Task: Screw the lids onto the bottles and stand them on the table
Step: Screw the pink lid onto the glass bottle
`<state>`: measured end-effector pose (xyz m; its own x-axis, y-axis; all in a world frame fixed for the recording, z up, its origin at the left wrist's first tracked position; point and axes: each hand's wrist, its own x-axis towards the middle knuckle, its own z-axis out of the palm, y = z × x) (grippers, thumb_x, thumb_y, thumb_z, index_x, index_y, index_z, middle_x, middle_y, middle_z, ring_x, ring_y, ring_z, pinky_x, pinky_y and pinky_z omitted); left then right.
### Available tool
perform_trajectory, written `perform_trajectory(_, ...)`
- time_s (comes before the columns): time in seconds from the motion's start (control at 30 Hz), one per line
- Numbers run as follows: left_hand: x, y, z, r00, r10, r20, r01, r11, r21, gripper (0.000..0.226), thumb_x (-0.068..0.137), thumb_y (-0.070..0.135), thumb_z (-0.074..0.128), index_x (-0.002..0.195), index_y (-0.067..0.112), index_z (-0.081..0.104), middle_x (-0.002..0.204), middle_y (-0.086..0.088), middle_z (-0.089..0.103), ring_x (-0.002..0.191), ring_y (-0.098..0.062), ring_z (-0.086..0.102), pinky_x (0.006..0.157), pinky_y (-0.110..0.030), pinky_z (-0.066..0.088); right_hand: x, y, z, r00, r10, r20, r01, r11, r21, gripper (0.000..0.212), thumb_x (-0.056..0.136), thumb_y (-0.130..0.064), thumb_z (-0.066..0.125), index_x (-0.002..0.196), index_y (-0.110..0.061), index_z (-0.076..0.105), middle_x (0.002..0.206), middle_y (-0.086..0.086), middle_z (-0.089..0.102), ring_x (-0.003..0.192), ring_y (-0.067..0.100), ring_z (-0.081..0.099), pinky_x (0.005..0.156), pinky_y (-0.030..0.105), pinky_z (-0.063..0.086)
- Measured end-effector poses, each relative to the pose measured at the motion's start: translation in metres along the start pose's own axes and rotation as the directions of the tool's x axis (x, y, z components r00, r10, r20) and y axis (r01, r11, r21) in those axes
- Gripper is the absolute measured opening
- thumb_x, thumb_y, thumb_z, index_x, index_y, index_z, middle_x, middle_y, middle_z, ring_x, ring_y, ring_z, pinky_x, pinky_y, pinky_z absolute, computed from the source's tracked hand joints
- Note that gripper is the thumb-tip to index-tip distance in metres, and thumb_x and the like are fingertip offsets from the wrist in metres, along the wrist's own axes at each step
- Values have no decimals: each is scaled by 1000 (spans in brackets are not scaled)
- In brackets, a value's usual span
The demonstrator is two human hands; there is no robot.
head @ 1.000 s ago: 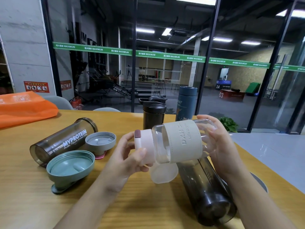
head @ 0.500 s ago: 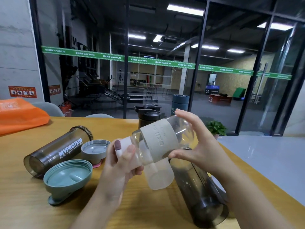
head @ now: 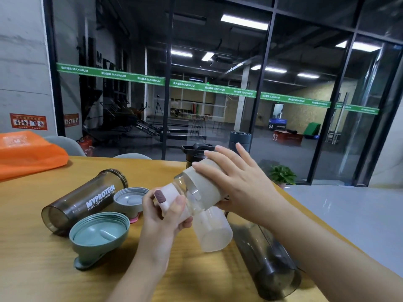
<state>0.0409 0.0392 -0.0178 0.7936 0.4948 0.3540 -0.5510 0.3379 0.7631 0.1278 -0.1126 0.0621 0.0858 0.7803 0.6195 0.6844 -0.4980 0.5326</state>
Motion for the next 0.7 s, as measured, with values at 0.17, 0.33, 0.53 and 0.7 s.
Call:
perform_trajectory(0.17, 0, 1, -2, 998, 24, 53, -26, 999, 36, 80, 48, 52, 81, 119, 37, 47, 122, -1, 57, 94, -20, 68, 67, -32, 55, 4, 1, 5, 996, 80, -31, -81, 997, -19, 88, 52, -39, 83, 128, -25, 40, 133, 6, 55, 124, 29, 43, 103, 44, 35)
perform_trajectory(0.33, 0, 0, -6, 995, 71, 67, -82, 979, 189, 49, 79, 65, 51, 124, 53, 36, 125, 8, 58, 92, -21, 71, 80, -39, 52, -4, 11, 9, 957, 291, -22, -288, 954, 81, 95, 47, -41, 89, 124, -18, 39, 129, 11, 55, 114, 34, 54, 90, 44, 49)
perform_trajectory(0.53, 1, -17, -11, 992, 44, 118, -95, 876, 472, 34, 86, 60, 47, 118, 61, 36, 127, 18, 50, 99, -2, 63, 95, -34, 48, -12, 33, 11, 816, 578, 10, -566, 797, 210, 76, 60, -31, 85, 119, -17, 39, 111, -1, 50, 98, 19, 53, 71, 29, 43)
perform_trajectory(0.7, 5, -31, -16, 985, -19, 174, -89, 802, 590, 35, 89, 48, 55, 117, 62, 38, 128, 29, 44, 104, 20, 48, 85, -13, 41, -26, 60, 17, 609, 767, 204, -783, 539, 310, 68, 62, -34, 84, 111, -20, 40, 102, -2, 58, 92, 24, 58, 70, 38, 51)
